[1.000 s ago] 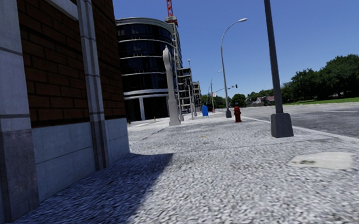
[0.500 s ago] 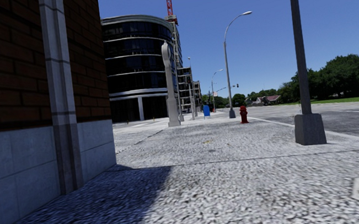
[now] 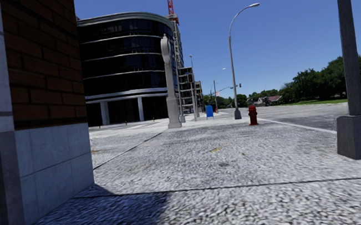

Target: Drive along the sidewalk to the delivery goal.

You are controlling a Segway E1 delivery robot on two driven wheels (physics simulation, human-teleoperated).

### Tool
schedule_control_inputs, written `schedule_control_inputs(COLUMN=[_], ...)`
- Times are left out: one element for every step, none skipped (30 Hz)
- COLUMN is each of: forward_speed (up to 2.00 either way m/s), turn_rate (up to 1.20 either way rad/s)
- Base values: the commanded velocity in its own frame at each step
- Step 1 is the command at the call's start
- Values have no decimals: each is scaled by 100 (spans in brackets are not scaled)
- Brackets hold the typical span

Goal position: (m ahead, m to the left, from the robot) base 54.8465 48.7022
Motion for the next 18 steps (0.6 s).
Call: schedule_control_inputs(forward_speed=[200, 200, 200, 200, 200, 200, 200, 200, 200, 200, 200, 200, 200, 200, 200, 200, 200, 200], turn_rate=[0, 0, 0, 0, 0, 0, 0, 0, 7, 7, 24, 29, 31, 31, 31, 31, 31, 31])
